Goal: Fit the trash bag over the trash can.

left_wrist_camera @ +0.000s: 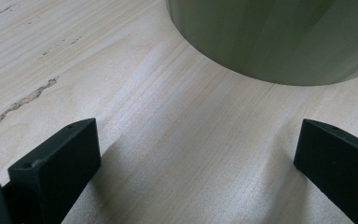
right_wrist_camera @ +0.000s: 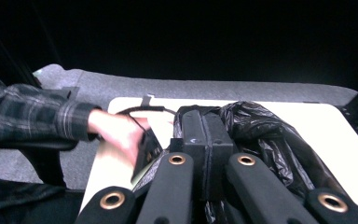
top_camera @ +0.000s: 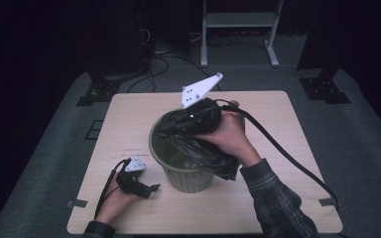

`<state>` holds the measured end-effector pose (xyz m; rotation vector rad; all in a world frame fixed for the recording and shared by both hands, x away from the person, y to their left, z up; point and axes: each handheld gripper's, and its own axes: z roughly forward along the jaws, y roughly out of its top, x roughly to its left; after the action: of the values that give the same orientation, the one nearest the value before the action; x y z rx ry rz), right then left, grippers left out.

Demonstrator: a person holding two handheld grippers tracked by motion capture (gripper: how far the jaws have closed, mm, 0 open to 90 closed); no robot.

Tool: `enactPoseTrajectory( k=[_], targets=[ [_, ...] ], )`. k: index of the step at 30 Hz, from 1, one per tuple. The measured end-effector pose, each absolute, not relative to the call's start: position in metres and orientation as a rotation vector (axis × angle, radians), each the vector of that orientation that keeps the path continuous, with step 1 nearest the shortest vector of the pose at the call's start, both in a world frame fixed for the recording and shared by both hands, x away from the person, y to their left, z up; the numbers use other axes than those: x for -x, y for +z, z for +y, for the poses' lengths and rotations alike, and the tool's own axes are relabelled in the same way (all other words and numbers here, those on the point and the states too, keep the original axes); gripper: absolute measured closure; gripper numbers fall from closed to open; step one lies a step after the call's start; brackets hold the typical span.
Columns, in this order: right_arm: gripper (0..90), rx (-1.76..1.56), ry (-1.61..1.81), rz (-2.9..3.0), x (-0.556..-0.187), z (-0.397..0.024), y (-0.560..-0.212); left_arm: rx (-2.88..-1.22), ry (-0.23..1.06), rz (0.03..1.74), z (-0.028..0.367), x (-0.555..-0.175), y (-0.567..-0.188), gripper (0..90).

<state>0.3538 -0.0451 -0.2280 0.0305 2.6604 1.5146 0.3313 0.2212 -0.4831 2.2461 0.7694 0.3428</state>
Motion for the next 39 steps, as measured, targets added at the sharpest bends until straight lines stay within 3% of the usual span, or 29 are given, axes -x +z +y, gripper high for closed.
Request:
enactPoseTrajectory(
  k=[11, 16, 39],
  targets=[
    [89.7, 0.043, 1.563, 2.681, -0.351, 0.015, -0.223, -2.244, 0.342, 0.770, 0.221, -0.331, -0.483, 0.0],
    [89.7, 0.049, 1.589, 2.678, -0.350, 0.022, -0.225, -2.245, 0.342, 0.770, 0.221, -0.331, -0.483, 0.0],
    [89.4, -0.182, 1.432, 2.659, -0.377, -0.062, -0.240, -2.247, 0.342, 0.769, 0.221, -0.331, -0.483, 0.0]
  ],
)
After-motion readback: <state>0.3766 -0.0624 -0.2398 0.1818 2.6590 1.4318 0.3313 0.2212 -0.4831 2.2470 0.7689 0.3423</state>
